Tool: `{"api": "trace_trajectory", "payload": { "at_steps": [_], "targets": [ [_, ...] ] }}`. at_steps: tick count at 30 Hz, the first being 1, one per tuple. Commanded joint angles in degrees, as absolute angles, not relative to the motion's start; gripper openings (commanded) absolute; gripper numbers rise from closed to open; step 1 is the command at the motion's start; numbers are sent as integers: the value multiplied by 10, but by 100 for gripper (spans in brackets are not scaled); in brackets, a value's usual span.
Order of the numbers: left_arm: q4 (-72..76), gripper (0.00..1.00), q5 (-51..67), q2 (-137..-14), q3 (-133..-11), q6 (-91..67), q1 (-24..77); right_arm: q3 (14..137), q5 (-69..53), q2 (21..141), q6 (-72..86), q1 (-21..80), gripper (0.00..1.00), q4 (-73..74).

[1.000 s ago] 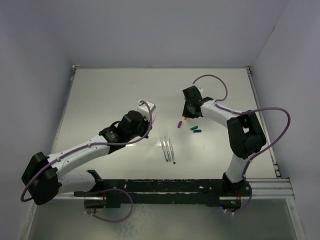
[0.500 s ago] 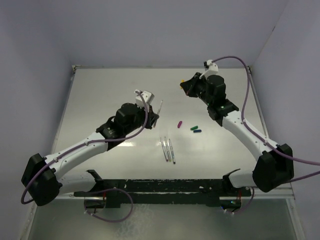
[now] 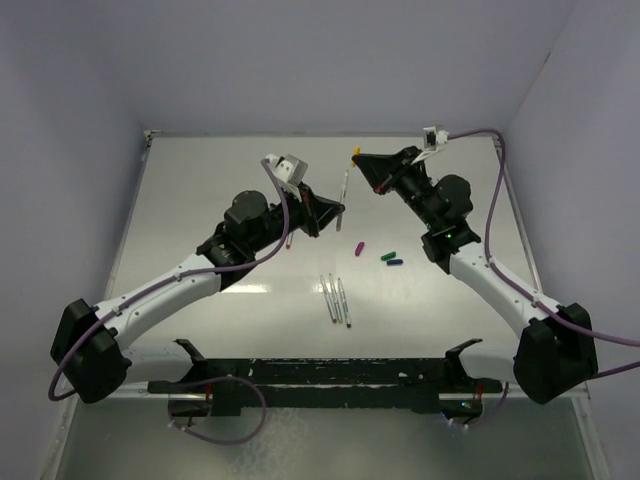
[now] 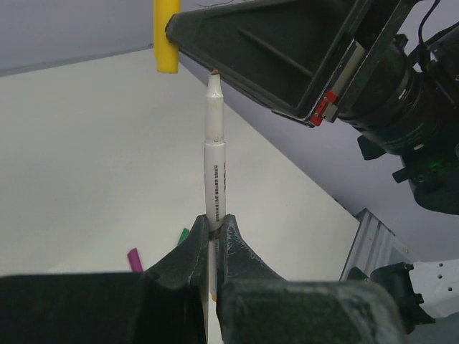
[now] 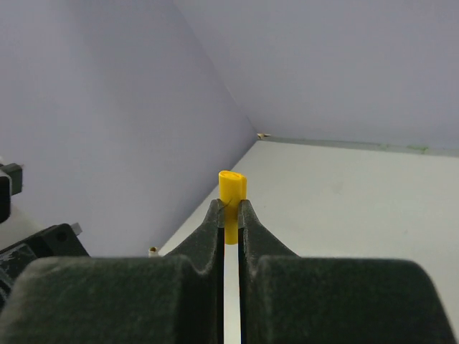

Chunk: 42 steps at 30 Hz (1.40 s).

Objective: Insert the pens into the pen caps

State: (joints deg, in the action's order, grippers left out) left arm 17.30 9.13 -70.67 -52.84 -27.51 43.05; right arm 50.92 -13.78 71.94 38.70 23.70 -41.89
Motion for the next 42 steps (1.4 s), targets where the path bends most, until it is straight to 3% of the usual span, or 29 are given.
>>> {"api": "trace_trajectory", "payload": {
  "at_steps": [1,42],
  "targets": [
    [251,0,131,-719,-555,-309,427,495,-176,705,431,236,0,-552],
    [241,0,120,-724,-550,-318,425,478,-209,688,472,236,0,-567]
  ]
}}
